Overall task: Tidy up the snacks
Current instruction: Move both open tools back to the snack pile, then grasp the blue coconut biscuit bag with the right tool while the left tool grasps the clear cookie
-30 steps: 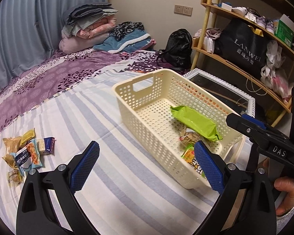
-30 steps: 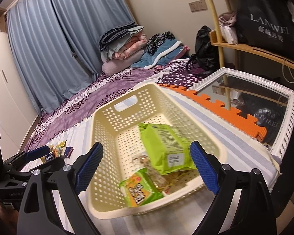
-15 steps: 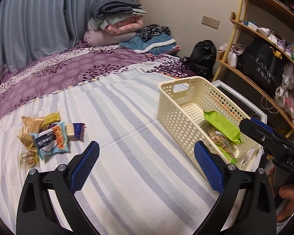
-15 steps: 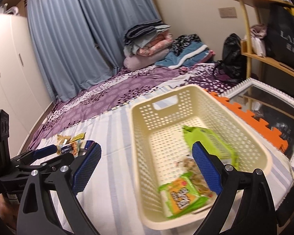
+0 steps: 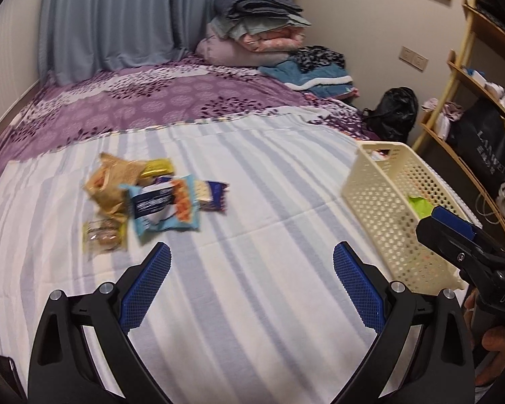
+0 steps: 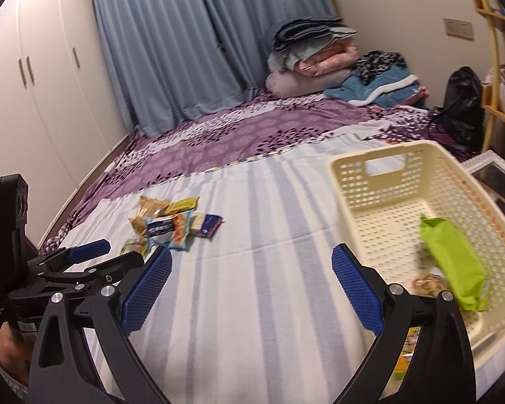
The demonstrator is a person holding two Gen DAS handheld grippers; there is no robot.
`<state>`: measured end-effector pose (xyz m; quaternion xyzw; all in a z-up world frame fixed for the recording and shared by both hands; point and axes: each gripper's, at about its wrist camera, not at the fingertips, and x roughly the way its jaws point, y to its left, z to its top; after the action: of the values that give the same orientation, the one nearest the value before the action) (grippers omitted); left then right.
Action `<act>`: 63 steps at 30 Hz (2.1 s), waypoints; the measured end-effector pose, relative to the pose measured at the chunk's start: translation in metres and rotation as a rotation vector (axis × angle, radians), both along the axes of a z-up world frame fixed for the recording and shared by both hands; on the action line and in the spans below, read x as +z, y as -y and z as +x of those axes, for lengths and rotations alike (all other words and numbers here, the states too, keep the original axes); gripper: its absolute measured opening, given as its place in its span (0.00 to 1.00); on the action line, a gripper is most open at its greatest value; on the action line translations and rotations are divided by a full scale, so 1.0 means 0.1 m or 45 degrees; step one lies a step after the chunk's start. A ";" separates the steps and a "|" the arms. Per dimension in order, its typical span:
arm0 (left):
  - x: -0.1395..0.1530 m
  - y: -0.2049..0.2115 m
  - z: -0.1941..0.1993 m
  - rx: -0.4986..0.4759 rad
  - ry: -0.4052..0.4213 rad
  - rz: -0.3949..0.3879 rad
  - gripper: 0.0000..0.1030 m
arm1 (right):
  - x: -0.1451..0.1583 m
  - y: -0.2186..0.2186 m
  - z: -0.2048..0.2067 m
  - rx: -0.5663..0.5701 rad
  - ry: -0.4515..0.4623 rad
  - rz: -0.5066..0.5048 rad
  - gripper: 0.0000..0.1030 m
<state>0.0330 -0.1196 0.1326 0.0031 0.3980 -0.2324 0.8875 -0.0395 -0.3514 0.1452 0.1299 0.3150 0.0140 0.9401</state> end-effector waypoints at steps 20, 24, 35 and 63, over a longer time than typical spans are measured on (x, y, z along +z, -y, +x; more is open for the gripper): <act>-0.39 -1.28 0.36 0.338 -0.098 0.003 0.96 | -0.80 -0.95 1.18 0.252 -0.271 0.098 0.92; -0.45 -1.38 0.40 0.364 -0.114 0.003 0.96 | -0.89 -1.11 1.43 0.286 -0.291 0.101 0.92; -0.63 -1.56 0.49 0.411 -0.166 0.008 0.96 | -1.14 -1.39 1.96 0.323 -0.339 0.158 0.92; -0.81 -1.72 0.70 0.476 -0.190 0.050 0.96 | -1.24 -1.65 2.19 0.358 -0.349 -0.015 0.75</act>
<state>0.1034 0.0519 0.0512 -0.0707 0.4608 -0.0552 0.8830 0.1791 -0.1869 0.0214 0.0796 0.4552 0.1255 0.8779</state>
